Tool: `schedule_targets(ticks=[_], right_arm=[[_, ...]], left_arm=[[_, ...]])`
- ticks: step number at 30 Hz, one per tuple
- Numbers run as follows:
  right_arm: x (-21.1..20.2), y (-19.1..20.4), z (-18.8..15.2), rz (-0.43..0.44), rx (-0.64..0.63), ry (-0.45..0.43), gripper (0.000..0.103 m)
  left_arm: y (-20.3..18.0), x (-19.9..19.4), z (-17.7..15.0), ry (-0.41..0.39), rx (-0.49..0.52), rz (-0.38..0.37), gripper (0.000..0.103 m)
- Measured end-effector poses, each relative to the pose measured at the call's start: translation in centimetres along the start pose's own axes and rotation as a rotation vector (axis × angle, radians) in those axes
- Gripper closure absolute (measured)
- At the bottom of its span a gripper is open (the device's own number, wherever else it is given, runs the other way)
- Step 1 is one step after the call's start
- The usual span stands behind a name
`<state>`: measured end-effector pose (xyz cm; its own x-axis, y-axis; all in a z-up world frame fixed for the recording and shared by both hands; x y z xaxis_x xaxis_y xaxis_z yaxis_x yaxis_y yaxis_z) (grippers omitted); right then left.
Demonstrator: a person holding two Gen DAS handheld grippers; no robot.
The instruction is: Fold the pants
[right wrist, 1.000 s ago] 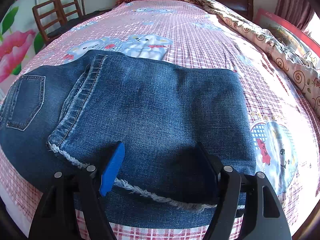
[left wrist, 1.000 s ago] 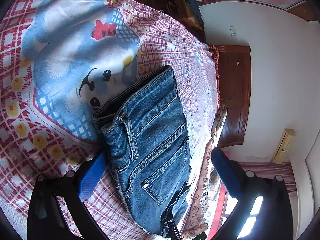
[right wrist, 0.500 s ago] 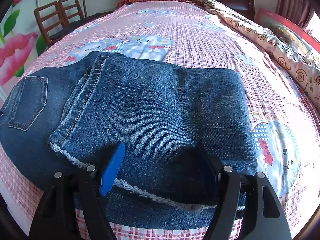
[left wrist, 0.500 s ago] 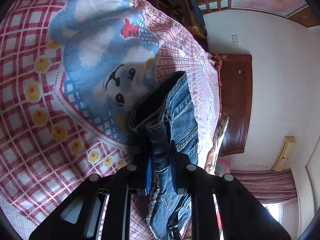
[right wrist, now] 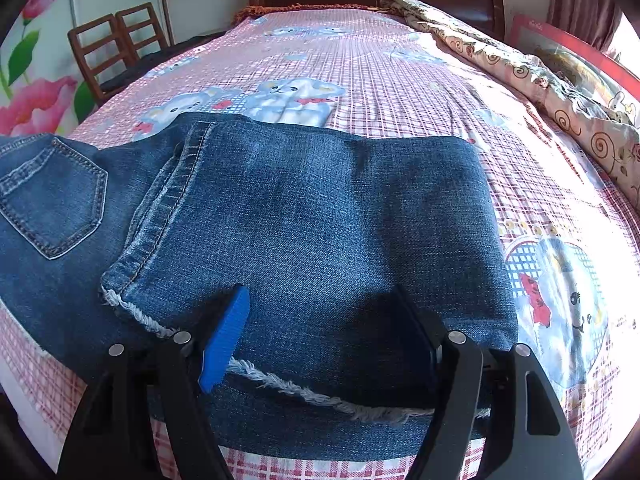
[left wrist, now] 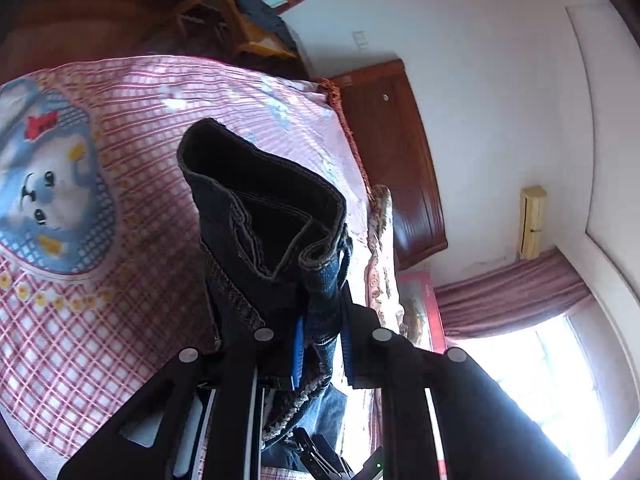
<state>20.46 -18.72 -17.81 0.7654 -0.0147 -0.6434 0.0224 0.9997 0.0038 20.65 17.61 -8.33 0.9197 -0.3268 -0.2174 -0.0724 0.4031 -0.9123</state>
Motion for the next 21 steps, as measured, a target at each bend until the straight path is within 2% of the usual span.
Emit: schedule_targets(ticks=[2, 3, 5, 8, 10, 12, 16, 19, 21], right_arm=[[-0.3, -0.4, 0.2, 0.040, 0.052, 0.006, 0.023], [-0.8, -0.8, 0.5, 0.058, 0.103, 0.006, 0.023], [-1.9, -2.3, 0.8, 0.133, 0.269, 0.003, 0.021], [-3.0, -5.2, 0.3, 0.226, 0.502, 0.021, 0.019], [-3.6, -7.1, -0.3, 0.262, 0.606, 0.028, 0.019], [-4.3, -8.7, -0.7, 0.288, 0.682, 0.022, 0.019], [-5.3, -10.6, -1.0, 0.303, 0.740, 0.010, 0.019], [-5.9, -11.3, -1.0, 0.298, 0.765, 0.003, 0.019], [-6.7, -12.0, -1.1, 0.290, 0.793, -0.012, 0.019]], left_arm=[[-3.6, 1.0, -1.6, 0.044, 0.089, -0.063, 0.090], [-5.2, 1.5, -2.5, 0.068, 0.123, -0.093, 0.090], [-8.0, 2.9, -4.7, 0.119, 0.192, -0.146, 0.090], [-10.3, 4.9, -8.5, 0.205, 0.255, -0.191, 0.089], [-11.2, 6.0, -11.2, 0.260, 0.303, -0.201, 0.089], [-11.7, 7.3, -14.0, 0.318, 0.363, -0.195, 0.089], [-11.1, 8.7, -19.8, 0.434, 0.473, -0.154, 0.089], [-9.3, 9.8, -24.6, 0.519, 0.577, -0.082, 0.089], [-7.5, 10.8, -27.0, 0.569, 0.656, -0.009, 0.088]])
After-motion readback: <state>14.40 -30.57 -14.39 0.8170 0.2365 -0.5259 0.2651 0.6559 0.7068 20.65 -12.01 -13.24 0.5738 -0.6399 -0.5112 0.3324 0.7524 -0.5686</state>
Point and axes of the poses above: each gripper's, at about its wrist camera, not at the fingertips, and x roughly the way its jaws point, y to its left, z to its top, the point moved 3 cm from there along x, roughly the way its jaws point, and after that the axes turned 13 degrees about -y, right-handed, at the moved point
